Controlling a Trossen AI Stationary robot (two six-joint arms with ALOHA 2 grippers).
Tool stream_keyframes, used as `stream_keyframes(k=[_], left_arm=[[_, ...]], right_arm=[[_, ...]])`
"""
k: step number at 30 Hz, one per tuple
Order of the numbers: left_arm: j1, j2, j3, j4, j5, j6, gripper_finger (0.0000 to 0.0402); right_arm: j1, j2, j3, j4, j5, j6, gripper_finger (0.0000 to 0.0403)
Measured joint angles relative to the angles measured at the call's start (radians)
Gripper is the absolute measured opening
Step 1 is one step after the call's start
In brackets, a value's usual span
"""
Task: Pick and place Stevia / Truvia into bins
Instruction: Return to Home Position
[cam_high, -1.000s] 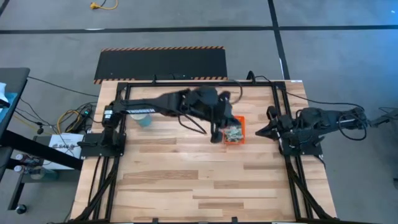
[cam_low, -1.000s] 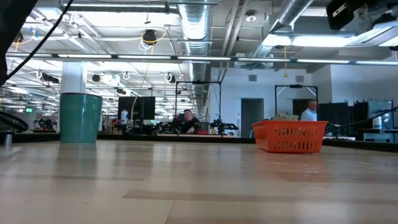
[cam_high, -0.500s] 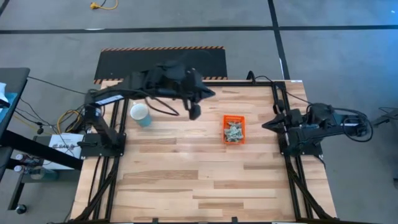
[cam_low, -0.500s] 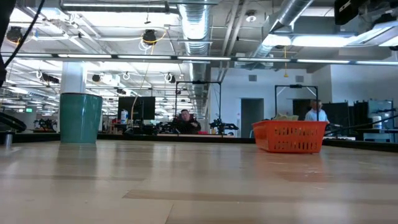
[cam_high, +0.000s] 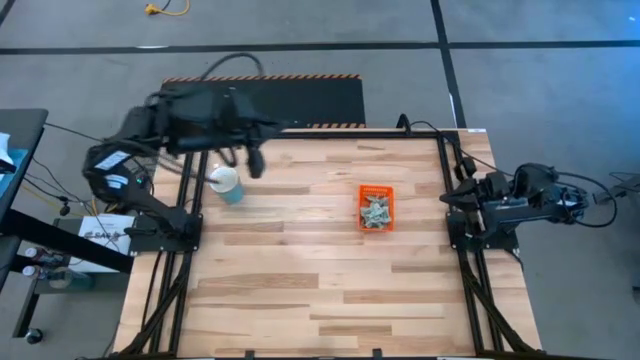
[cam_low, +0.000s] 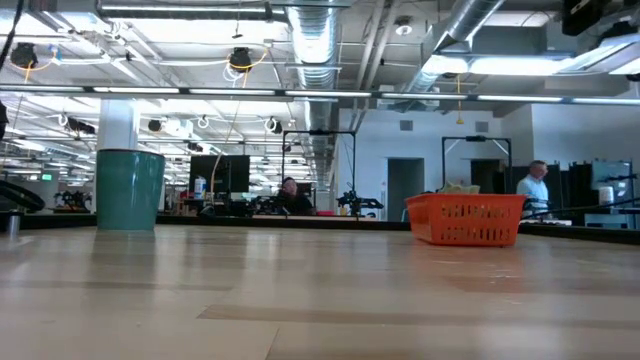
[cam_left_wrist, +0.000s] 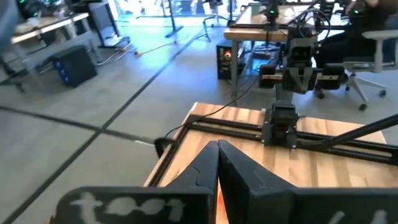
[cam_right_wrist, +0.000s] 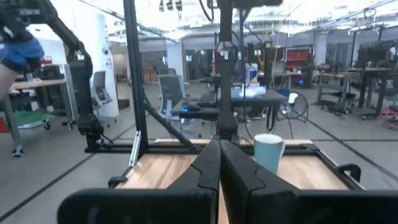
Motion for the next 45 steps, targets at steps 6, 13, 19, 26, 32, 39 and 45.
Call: stream_keyframes(k=[6, 13, 19, 26, 32, 39, 45], left_arm=[[-0.086, -0.084, 0.0, -0.14, -0.2, -0.083, 0.0], [-0.23, -0.165, 0.0, -0.339, -0.465, -0.215, 0.0], [-0.375, -0.246, -0.053, -0.461, -0.62, -0.366, 0.0], [-0.543, -0.469, -0.458, -0.127, -0.691, -0.292, 0.0], [-0.549, -0.705, -0.931, 0.694, -0.202, 0.139, 0.0], [-0.449, -0.852, -1.255, 1.068, 0.017, 0.308, 0.0], [-0.294, -0.956, -1.345, 1.049, 0.18, 0.189, 0.0]], right_arm=[[0.0, -0.009, 0.0, -0.062, 0.0, 0.012, 0.0], [0.0, -0.006, -0.001, -0.078, 0.001, 0.027, 0.0], [0.0, -0.006, -0.001, -0.078, 0.001, 0.03, 0.0], [0.0, -0.006, -0.01, -0.077, 0.002, 0.03, 0.0], [0.0, -0.006, -0.02, -0.064, 0.005, 0.028, 0.0], [0.0, -0.006, -0.02, 0.041, 0.004, 0.018, 0.0], [0.0, -0.016, 0.016, 0.084, -0.003, -0.008, 0.0]])
